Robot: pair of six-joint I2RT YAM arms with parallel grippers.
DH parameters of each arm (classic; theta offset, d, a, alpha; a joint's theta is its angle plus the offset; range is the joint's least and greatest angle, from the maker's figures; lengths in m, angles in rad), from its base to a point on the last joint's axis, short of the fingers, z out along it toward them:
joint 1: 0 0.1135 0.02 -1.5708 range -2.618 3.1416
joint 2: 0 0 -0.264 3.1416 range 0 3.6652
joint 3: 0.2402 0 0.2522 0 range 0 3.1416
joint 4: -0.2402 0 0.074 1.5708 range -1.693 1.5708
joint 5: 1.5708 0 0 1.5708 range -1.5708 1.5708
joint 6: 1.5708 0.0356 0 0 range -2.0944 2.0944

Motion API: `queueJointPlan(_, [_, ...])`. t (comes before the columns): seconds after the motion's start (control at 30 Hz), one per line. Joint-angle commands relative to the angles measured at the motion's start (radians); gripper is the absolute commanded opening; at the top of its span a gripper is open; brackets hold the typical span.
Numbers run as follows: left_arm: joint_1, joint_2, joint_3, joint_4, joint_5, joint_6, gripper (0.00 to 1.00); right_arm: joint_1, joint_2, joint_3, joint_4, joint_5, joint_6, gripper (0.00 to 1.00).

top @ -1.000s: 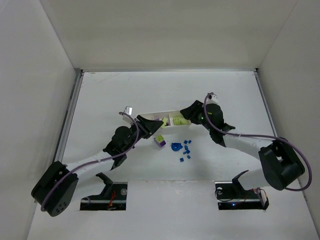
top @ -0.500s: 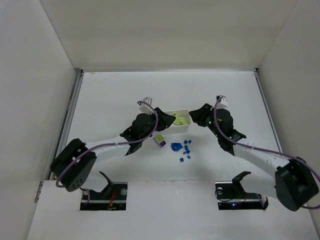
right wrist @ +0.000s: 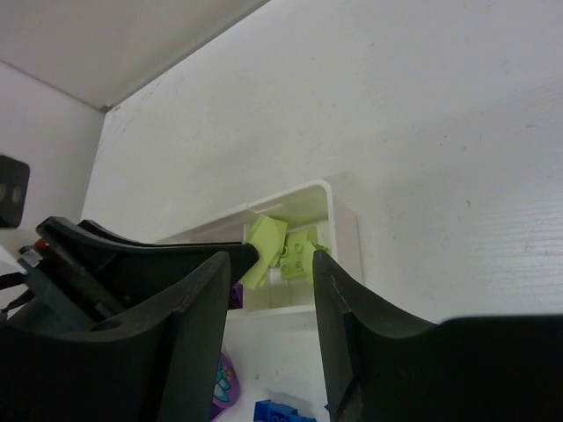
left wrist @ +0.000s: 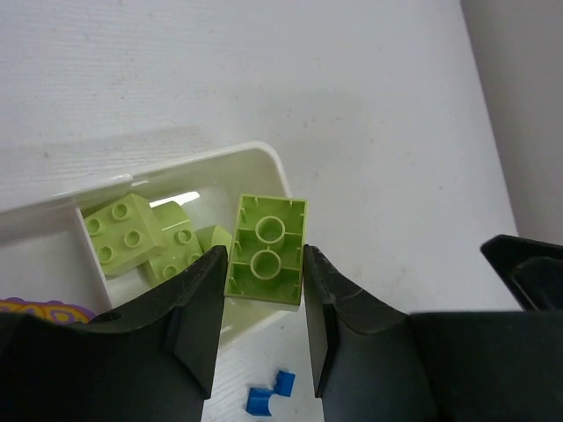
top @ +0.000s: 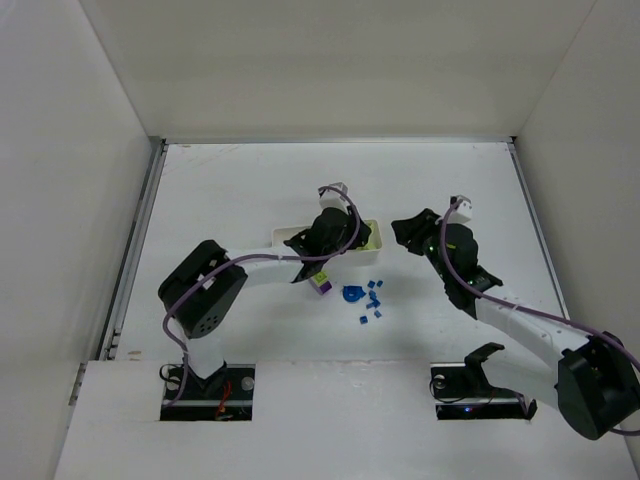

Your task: Sort the legos into containers by color

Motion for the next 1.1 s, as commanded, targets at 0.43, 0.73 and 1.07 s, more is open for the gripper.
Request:
queueJointPlan(0.43, [-0.008, -0.257, -0.09, -0.037, -0.07, 0.068, 0.48, 0.028, -0.008, 0.012, 0.029, 0.028, -0.061, 0.38])
queueJointPlan(0.73, [0.013, -0.759, -0.452, -0.138, -0.088, -0.018, 0.42, 0.347, 0.072, 0.101, -0.006, -0.003, -0.279, 0.45])
queueJointPlan(1.07, [0.131, -1.078, -0.628, -0.339, -0.036, -0.082, 0.42, 0.503, 0.231, 0.192, -0.103, -0.014, -0.381, 0.8])
